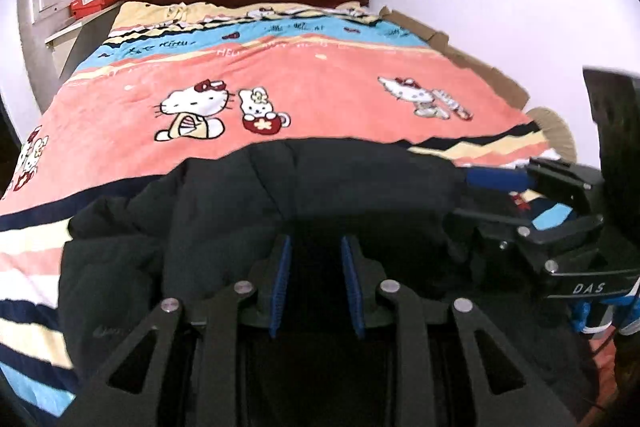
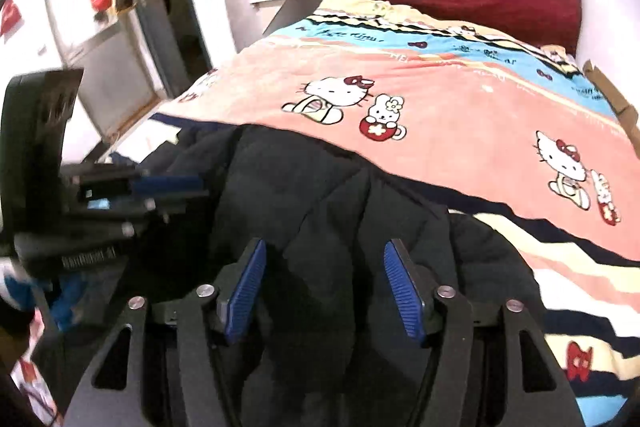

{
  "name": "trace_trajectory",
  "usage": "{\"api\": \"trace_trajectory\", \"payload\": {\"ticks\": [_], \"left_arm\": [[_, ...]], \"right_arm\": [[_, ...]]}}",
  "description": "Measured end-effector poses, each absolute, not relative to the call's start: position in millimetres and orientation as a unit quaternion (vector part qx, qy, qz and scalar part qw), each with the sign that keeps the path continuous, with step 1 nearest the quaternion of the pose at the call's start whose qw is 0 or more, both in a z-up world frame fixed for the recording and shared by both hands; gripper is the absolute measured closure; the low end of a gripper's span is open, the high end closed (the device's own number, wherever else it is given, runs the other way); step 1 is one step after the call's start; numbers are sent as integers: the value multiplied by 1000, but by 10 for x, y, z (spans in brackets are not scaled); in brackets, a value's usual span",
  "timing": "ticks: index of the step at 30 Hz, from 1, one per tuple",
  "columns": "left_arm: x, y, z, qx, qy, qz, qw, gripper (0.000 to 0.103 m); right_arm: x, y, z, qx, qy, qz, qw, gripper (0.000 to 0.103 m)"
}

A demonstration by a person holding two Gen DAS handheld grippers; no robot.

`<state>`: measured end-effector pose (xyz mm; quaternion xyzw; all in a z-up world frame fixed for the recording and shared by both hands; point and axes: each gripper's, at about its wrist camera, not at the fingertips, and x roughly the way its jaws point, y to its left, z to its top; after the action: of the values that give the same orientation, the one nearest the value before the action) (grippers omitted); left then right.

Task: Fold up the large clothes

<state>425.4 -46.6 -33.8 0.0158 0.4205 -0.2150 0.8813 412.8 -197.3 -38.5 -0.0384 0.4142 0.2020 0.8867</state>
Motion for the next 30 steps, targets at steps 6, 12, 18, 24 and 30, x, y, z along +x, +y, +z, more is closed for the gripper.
{"api": "trace_trajectory", "payload": {"ticks": [6, 12, 18, 24, 30], "left_arm": [[4337, -677, -800, 47, 453, -207, 866, 78], [4384, -675, -1026, 26, 469, -207, 858, 78], [4169, -532, -754, -5, 460, -208, 863, 78], [3634, -544, -462, 18, 441, -231, 867, 78], [3395, -637, -612, 33, 458, -226, 859, 78]], "right_arm": [[4362, -1882, -854, -64, 455, 176, 870, 39], [4376, -1881, -1214, -82, 483, 175, 854, 37], [4156, -1897, -1000, -83, 469, 180, 861, 38], [3526, -1973, -557, -84, 433, 203, 874, 38], [3176, -1939, -701, -89, 464, 212, 855, 38]]}}
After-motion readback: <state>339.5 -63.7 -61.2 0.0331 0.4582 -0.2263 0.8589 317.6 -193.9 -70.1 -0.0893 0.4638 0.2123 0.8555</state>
